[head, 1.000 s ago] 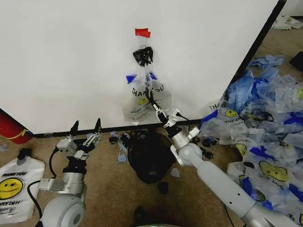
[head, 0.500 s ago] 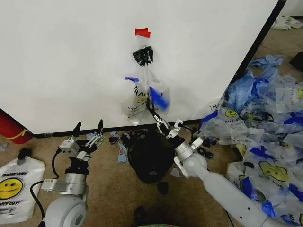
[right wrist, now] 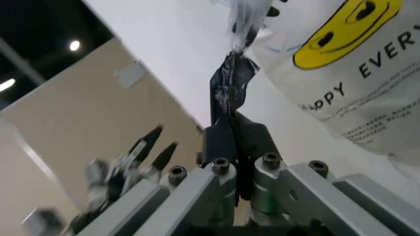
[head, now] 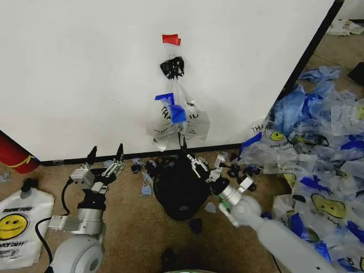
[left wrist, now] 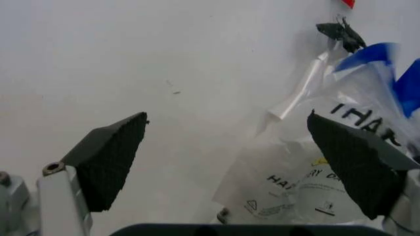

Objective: Pick up the garbage bag from the wall and place it over the trash bin.

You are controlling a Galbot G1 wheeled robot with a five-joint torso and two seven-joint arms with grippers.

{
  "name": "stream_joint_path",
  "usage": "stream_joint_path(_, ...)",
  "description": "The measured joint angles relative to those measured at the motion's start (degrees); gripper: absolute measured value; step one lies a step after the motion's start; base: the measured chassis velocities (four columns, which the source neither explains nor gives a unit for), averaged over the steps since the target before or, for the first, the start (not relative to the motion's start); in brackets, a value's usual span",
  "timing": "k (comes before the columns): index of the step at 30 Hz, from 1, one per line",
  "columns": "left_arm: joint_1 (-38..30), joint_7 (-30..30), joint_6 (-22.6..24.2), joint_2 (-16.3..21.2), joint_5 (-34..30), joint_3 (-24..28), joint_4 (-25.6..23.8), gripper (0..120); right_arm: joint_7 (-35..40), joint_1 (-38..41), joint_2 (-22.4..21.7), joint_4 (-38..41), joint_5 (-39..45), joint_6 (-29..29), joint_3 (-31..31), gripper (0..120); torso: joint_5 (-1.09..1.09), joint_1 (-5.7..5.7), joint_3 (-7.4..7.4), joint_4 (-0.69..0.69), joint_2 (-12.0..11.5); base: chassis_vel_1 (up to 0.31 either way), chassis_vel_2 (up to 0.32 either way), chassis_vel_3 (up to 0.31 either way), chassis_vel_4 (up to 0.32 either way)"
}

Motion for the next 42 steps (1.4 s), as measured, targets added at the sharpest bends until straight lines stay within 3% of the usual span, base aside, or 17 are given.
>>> stream_joint_path(4, 0.06, -0.01, -0.02, 0.08, 0.01, -0.14, -0.29, 97, -5.55, 0.65, -2.92, -0.82, -0.09, -2.59, 0.35, 0, 0.02, 0.0, 0.0, -0.01, 0.0, 0.0, 0.0, 0.0, 0.0)
stream_joint_path(42, -0.09, 0.01, -0.05, -0.04, 0.26, 0.29, -0.09, 97, -20.82, 2.0, -9.69, -4.93, -11.91, -6.25, 1.95, 0, 0.01, 0.0, 0.0, -0.01, 0.0, 0.0, 0.0, 0.0, 0.0)
